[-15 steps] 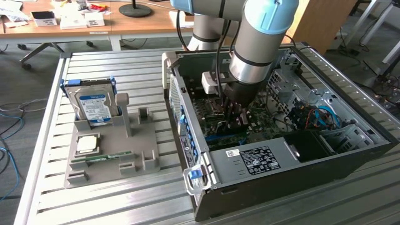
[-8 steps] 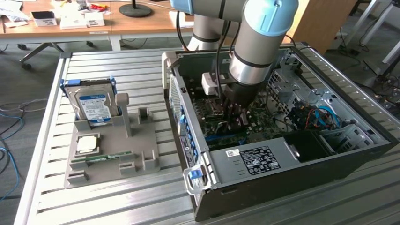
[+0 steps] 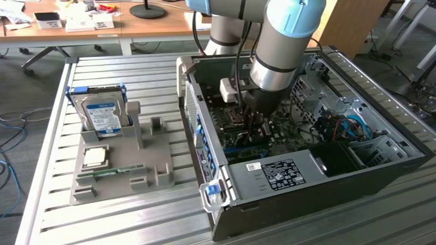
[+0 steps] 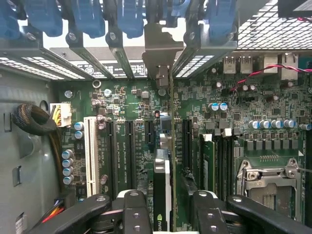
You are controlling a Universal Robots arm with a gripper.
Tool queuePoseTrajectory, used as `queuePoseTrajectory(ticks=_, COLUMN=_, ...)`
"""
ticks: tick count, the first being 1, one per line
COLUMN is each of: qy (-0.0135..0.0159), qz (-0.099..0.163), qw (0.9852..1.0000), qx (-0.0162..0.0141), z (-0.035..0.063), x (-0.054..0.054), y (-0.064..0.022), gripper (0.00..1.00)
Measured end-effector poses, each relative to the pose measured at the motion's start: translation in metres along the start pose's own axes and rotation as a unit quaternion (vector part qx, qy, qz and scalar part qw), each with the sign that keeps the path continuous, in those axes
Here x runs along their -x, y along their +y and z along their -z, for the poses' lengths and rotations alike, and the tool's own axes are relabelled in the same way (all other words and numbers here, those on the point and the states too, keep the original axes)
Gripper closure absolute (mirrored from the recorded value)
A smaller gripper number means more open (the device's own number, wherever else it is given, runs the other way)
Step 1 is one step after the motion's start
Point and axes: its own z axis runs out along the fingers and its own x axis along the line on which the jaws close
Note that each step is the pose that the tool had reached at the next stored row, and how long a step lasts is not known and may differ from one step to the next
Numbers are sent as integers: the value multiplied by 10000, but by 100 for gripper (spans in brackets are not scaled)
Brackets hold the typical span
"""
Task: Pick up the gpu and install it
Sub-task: 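Insert the gpu into the slot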
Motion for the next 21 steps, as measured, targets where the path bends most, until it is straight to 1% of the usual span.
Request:
queuePoseTrajectory(ticks=17, qy=1, qz=0, qw=10000, qx=0, z=0, x=11, y=1, gripper=60)
queuePoseTrajectory(ticks=19, qy=2, qz=0, qw=10000, qx=0, z=0, x=11, y=0, gripper=62)
queuePoseTrajectory(ticks=21, qy=2, qz=0, qw=10000, qx=1, z=0, x=11, y=1, gripper=73)
